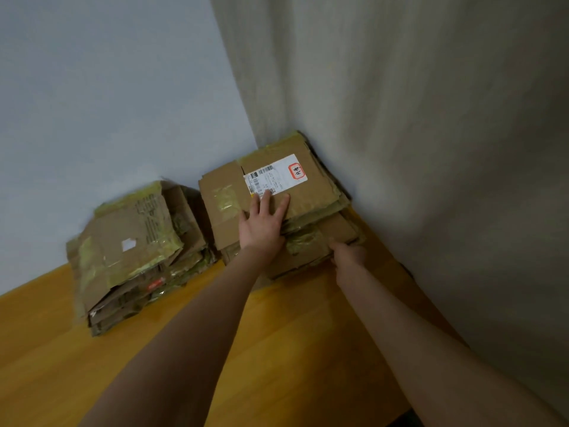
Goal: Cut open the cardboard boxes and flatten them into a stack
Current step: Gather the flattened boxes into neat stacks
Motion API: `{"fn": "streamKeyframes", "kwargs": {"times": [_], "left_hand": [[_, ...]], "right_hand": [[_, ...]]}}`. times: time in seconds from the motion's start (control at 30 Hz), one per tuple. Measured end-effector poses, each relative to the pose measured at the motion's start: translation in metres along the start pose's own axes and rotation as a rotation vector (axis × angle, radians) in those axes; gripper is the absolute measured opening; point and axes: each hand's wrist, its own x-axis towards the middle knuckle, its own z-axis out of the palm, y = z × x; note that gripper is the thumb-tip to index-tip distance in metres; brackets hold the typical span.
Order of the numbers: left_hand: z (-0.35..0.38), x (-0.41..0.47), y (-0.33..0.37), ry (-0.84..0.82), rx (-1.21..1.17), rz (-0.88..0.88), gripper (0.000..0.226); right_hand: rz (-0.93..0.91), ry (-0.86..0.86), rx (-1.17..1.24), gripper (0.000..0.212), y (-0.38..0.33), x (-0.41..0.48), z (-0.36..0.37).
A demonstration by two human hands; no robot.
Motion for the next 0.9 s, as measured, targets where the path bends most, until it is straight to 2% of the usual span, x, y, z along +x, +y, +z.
{"fn": "streamKeyframes", "kwargs": {"times": [0.17, 0.37, 0.5, 0.57, 0.7, 0.73, 0.8, 0.83, 0.9], "left_hand": [[-0.020, -0.001, -0.001, -0.008, -0.043, -0.032, 0.082], [-0.040, -0.011, -0.005, -0.010, -0.100, -0.059, 0.083], [-0.047, -0.018, -0.016, -0.077, -0.137, -0.050, 0.079], [-0.053, -0.028, -0.020, -0.173, -0.273, -0.005, 0.078], [-0.091, -0.059, -0.017, -0.227, -0.745, 0.154, 0.088], [-0.103, -0.070, -0.013, -0.281, -0.767, 0.212, 0.091], [-0.118, -0.090, -0.001, -0.373, -0.569, 0.322, 0.091], [-0.119, -0.100, 0.005, -0.321, -0.376, 0.319, 0.087], [-0.117, -0.112, 0.013, -0.008, -0.089, 0.219, 0.054]], "right_hand": [[-0.165, 0.068, -0.038, 0.049, -0.018, -0.038, -0.014], [-0.461, 0.204, -0.059, 0.015, -0.038, -0.083, -0.042], [-0.508, 0.278, -0.077, 0.019, -0.048, -0.100, -0.057], [-0.495, 0.291, -0.116, 0.021, -0.050, -0.104, -0.063], [-0.438, 0.215, -0.059, 0.030, -0.056, -0.113, -0.060], [-0.435, 0.194, -0.046, 0.029, -0.058, -0.116, -0.058], [-0.450, 0.155, 0.008, 0.021, -0.062, -0.124, -0.053], [-0.459, 0.122, 0.047, 0.017, -0.063, -0.128, -0.051], [-0.452, 0.024, 0.096, 0.022, -0.064, -0.136, -0.050]]}}
